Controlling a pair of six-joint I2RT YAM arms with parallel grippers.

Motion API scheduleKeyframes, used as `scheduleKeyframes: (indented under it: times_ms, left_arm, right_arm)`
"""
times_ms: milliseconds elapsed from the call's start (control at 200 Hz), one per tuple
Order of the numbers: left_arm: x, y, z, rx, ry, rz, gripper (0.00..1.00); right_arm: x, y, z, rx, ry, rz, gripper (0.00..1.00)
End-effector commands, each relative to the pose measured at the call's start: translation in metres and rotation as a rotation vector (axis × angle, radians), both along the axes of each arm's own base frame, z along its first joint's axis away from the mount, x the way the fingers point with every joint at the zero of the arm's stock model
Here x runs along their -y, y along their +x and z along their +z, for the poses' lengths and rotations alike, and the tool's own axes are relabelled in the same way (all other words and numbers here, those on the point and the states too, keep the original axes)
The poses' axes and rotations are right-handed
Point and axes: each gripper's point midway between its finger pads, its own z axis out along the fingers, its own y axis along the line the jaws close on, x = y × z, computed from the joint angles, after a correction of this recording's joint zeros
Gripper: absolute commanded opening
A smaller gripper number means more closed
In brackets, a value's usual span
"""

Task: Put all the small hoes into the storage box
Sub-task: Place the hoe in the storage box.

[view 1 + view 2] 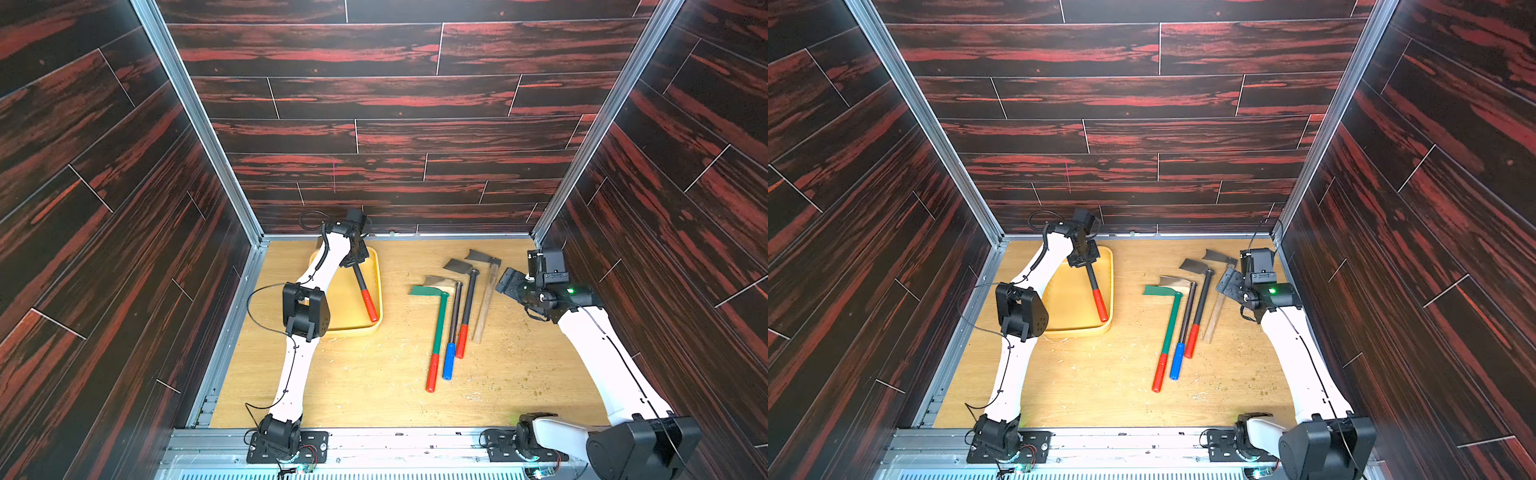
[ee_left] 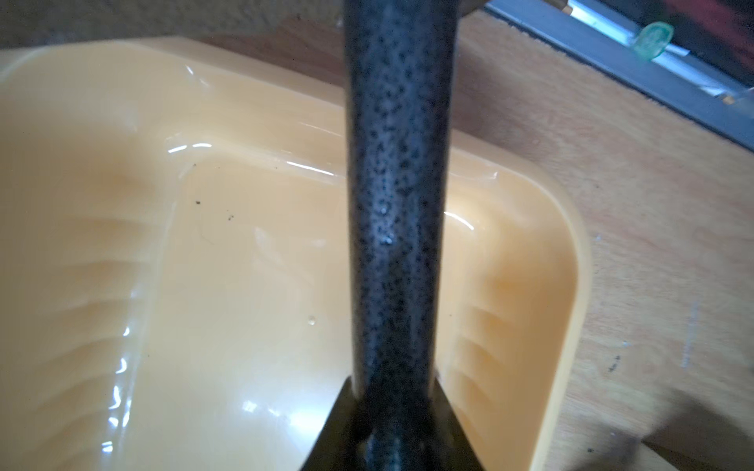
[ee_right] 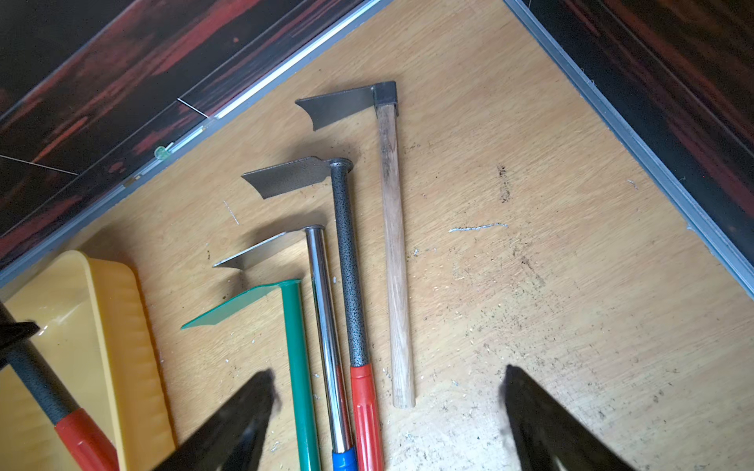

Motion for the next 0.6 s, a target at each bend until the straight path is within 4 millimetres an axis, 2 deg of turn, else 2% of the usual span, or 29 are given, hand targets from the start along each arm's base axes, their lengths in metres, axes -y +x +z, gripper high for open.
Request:
scheduleKeyframes:
  times_ms: [0, 240, 456, 596]
  left_arm:
    - [0.003, -0.005, 0.036, 0.052, -0.038, 0.030, 0.09]
    - [0.004, -0.009, 0.025, 0.019, -0.063, 0.068, 0.09]
    - [0.002, -0.012, 0.030, 0.024, -0.083, 0.108, 0.09]
    - [0.011, -0.014, 0.029, 0.011, -0.132, 0.100, 0.09]
  right_arm:
    - [0.002, -0.002, 0.004, 0.015, 0.001, -0.005, 0.91]
    - [0.001, 0.000, 0.005, 0.015, 0.003, -0.001, 0.91]
    - [0.001, 0.000, 0.002, 0.009, 0.004, 0.002, 0.91]
    - [0.000, 0.001, 0.003, 0.009, 0.009, 0.002, 0.91]
